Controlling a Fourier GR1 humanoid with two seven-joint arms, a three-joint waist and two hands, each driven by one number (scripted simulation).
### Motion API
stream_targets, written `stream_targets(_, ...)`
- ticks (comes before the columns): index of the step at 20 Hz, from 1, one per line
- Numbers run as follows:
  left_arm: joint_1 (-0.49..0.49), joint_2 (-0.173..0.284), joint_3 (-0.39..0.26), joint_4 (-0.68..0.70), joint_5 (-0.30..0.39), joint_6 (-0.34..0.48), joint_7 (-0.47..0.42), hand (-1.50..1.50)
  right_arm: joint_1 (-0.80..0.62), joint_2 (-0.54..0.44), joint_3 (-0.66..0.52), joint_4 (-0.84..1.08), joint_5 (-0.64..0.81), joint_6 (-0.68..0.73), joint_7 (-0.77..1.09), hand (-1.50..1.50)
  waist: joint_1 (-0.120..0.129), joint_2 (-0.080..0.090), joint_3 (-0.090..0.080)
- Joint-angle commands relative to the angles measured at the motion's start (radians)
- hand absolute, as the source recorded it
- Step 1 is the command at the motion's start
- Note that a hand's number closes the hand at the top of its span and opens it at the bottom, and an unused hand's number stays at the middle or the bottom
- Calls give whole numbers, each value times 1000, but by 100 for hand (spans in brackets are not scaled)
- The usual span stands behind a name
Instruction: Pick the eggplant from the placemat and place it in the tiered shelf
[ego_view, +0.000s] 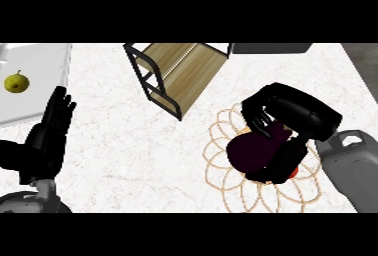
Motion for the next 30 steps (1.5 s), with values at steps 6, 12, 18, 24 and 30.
stream_targets(6, 25, -8, -1, -44, -7, -14, 23, 0, -116, -35, -270, -96, -130, 34, 247, 150, 12, 2, 0)
stream_targets(12, -39, 4, 43, 14, 10, -57, 11, 0, -237, 86, -255, 144, 6, -51, 180, 150, 23, 8, 0)
stream_targets(18, -3, -32, 9, -11, -20, -47, 1, 0, -428, 158, -284, 425, 73, -118, 117, 150, 33, 10, 0)
stream_targets(24, -5, -24, 20, -43, -23, -61, 24, 0, -478, 195, -321, 648, 139, -214, -55, 150, 40, 11, 1)
stream_targets(30, -33, -76, -12, -20, -48, -32, 32, 0, -566, 262, -337, 879, 196, -330, -184, 150, 46, 14, 1)
